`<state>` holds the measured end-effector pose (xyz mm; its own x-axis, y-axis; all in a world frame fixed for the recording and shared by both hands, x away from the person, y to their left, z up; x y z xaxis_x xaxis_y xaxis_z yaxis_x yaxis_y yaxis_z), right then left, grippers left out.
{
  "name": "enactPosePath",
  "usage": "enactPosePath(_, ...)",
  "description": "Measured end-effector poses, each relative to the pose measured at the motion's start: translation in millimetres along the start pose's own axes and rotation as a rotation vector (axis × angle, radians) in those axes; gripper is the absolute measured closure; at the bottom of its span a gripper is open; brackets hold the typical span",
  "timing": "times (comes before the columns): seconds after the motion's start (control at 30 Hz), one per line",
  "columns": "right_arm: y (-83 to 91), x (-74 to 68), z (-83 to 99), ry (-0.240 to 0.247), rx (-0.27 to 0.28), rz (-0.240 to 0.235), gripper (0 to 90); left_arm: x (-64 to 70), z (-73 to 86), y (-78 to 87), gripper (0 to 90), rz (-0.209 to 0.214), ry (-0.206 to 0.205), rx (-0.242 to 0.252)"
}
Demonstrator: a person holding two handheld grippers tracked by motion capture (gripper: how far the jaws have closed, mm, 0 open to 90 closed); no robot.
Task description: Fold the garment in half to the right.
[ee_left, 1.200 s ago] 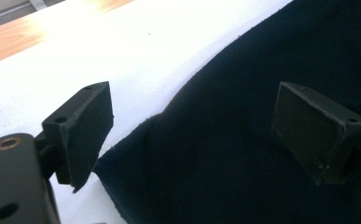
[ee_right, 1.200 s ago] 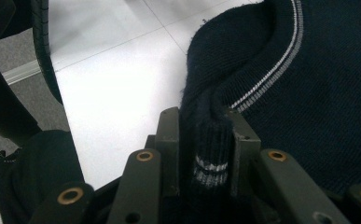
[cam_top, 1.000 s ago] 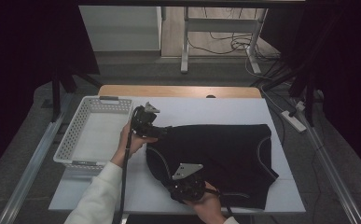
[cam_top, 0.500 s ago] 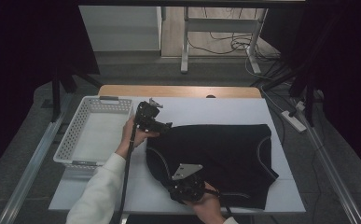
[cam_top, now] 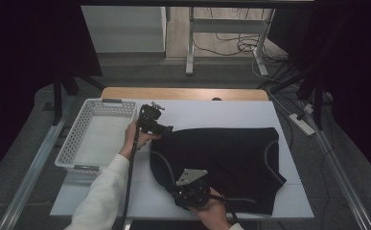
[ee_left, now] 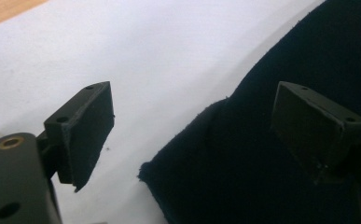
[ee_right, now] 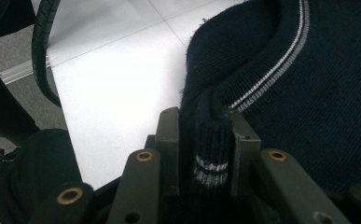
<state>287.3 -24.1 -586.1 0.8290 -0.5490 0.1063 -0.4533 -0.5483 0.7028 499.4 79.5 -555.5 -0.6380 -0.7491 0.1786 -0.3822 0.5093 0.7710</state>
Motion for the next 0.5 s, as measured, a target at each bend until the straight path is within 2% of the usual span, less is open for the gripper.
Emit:
enactPosePath(0.17, -0.8, -0.7, 1.3, -0.001, -0.006, -0.002, 70.3, -1.8, 4.5, -9.4, 15.0, -0.01, -0.006, -0.052)
enactPosePath(0.33, -0.8, -1.0, 1.5, 0.001, -0.006, 0.001, 70.2, -4.1, 8.2, -16.2, 14.7, -0.016, 0.003, -0.083)
enactPosePath(0.5, -1.0, -1.1, 2.0, 0.0, -0.007, 0.0, 70.1, -3.8, 14.6, -21.8, 13.2, -0.008, 0.014, -0.128)
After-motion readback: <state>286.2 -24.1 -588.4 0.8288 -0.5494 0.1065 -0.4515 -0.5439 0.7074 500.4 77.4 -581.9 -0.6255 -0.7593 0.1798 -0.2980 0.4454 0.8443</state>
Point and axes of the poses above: each handheld gripper's, and its own axes: y roughly backward along the jaws, z roughly out of its underside, x roughly to its right, the point moved 10 cm from there along -y, roughly forward along the jaws, and after that the axes turned 11 degrees about z, right-handed, at the moved point
